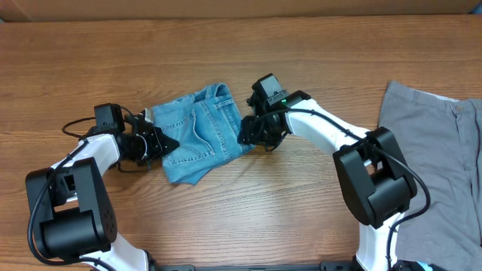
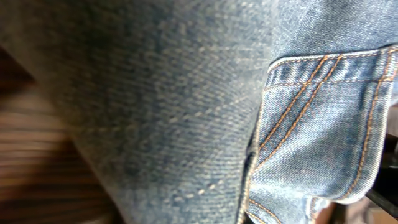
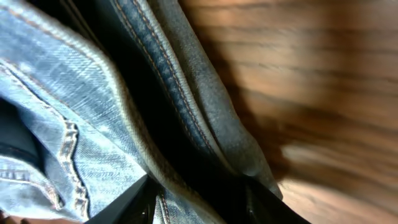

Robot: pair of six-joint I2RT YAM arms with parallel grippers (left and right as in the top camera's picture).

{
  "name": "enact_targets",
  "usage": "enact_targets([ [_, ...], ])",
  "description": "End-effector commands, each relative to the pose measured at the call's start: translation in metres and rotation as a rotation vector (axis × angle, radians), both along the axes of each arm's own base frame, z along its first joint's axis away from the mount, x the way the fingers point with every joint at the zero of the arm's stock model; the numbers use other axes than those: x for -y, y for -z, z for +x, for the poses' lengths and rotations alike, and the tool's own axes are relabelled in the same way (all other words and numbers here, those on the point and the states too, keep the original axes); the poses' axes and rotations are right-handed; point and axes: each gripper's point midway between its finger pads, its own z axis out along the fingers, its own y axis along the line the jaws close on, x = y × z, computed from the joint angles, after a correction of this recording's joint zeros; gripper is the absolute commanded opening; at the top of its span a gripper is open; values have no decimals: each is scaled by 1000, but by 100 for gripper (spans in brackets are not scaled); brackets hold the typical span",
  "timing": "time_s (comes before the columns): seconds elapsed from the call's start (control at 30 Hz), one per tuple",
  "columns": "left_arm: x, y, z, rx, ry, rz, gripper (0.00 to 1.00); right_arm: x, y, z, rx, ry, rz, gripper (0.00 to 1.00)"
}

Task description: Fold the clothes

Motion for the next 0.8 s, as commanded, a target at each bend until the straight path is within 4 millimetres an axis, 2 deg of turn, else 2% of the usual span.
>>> enact_targets([
  [0.0,19,-20,11,35,39,-120,4,15,-49,15,113,3,40,46],
  [0.07,10,-44,35,91,1,-135,4,32,-76,21,161,33,46,47],
  [0.1,-4,-65,59,146,-36,-129,4,45,-95,23,189,63,55,47],
  [0.2,-36,-93,94,238,-132,-85,4,64,-119,21,209,104,59,48],
  [0.27,-71,-104,114,271,-262,-30,4,74,-128,17,209,123,56,48],
  [0.37,-129,-110,128,305,-467,32,4,82,-135,8,191,134,47,48],
  [0.47,-183,-103,125,292,-636,98,4,84,-133,-1,158,131,33,48],
  [0.53,-222,-87,118,248,-778,144,4,86,-130,-8,128,130,21,47],
  [0.57,-233,-80,117,241,-809,147,5,87,-129,-11,115,130,16,47],
  [0.67,-244,-62,116,214,-842,138,16,88,-128,-14,101,130,11,47],
  [0.73,-249,-43,113,169,-869,130,24,89,-128,-16,93,130,8,47],
  [0.77,-250,-34,112,147,-883,122,38,89,-127,-16,88,131,7,47],
])
